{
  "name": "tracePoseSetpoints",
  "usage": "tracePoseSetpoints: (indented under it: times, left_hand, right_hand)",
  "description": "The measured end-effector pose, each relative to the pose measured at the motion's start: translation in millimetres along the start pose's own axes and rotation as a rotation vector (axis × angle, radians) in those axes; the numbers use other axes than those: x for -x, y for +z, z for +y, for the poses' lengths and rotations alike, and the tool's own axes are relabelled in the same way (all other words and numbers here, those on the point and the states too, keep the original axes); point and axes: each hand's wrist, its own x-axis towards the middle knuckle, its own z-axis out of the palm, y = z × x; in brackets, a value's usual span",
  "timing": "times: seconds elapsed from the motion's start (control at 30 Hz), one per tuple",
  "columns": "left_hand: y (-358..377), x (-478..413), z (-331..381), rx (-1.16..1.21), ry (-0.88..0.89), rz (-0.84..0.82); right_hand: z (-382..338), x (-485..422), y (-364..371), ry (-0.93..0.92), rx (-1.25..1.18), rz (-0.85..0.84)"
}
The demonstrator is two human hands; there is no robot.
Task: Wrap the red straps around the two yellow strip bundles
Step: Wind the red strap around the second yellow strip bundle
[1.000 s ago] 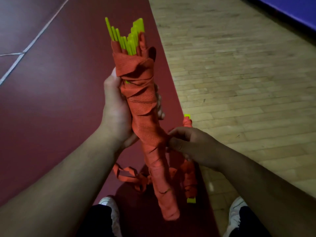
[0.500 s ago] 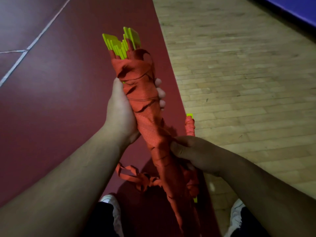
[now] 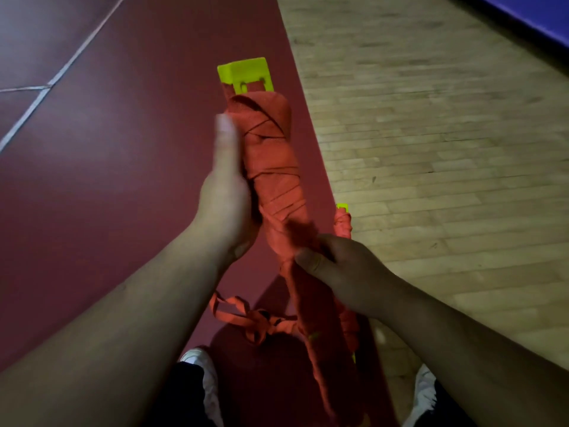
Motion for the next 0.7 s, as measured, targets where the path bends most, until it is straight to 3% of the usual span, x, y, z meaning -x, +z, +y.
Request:
tracePoseSetpoints:
  times: [0.07,0.17,0.4,0.57,0.7]
  left_hand:
    - [0,0,-7,-0.219,0.068,-0.008]
    - [4,1,-11,-0.322,0.12,0.018]
    - [6,7,6,-0.122,-0.074,-0.194]
    - [-6,0,13,-0.05,-0.162,-0.196]
    - [-13,-7,11,0.145,-0.14,-0.179]
  right_hand:
    - [-1,-1,-1,0.02,-0.01,0.085]
    - [-8,0,-2,0.016,0.048,0.126]
    - [-2,3,-11,-0.024,-0.254,-0.091]
    - [7,9,-12,0.048,-0.401,-0.277]
    - [2,16,-6,0.159,-0.585,-0.422]
